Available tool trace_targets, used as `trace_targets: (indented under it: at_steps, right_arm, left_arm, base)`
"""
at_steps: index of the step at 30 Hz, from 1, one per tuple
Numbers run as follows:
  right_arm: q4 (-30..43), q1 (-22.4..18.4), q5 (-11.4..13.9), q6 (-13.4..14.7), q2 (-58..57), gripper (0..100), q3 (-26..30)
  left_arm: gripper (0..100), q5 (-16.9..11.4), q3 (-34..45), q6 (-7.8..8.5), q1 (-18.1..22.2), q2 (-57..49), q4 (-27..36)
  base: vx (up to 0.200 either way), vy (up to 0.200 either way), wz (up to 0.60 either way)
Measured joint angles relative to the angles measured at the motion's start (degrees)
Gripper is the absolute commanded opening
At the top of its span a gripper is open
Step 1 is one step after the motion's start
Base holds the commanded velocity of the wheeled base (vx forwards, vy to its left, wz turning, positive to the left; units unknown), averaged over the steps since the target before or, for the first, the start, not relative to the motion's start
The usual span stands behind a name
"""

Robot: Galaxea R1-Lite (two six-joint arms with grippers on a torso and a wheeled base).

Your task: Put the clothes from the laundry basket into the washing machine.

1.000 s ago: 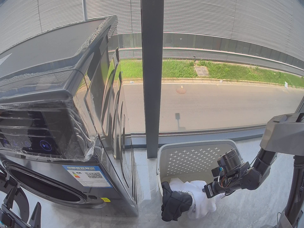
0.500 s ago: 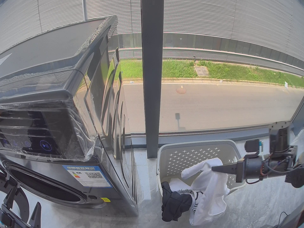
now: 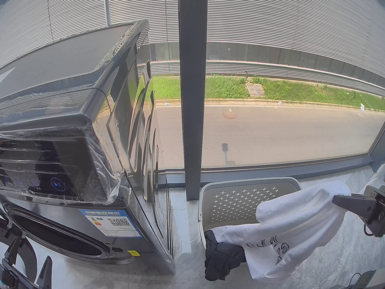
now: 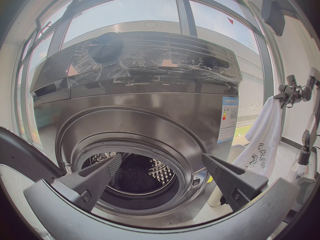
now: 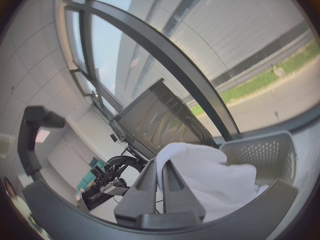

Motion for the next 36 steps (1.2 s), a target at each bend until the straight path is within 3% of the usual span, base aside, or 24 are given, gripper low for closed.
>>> trace_targets:
  at_steps: [3, 5, 24, 36]
  right_arm:
    - [0.0, 0.1, 0.2, -6.1, -2.6, 0, 0.8]
    - [0.1, 0.3, 0.4, -7.9, -3.6, 0, 0.5]
    - [-0.2, 0.7, 0.7, -6.0, -3.5, 0, -12.1]
    - [-0.5, -0.5, 0.5, -5.9, -3.5, 0, -17.8]
  left_arm:
    - [100, 0.0, 0.0, 0.11, 0.0, 0.0, 0.0]
    - [100, -0.1, 0.0, 0.15, 0.0, 0.0, 0.0]
    - [100, -0.1, 0.0, 0.17, 0.0, 0.0, 0.0]
    - [100, 0.0, 0.0, 0.11, 0.0, 0.0, 0.0]
  base:
    - [-0.2, 0.0, 0.0]
    - [-0.2, 0.0, 0.0]
    - [-0.2, 0.0, 0.0]
    - [0.0, 0.0, 0.0]
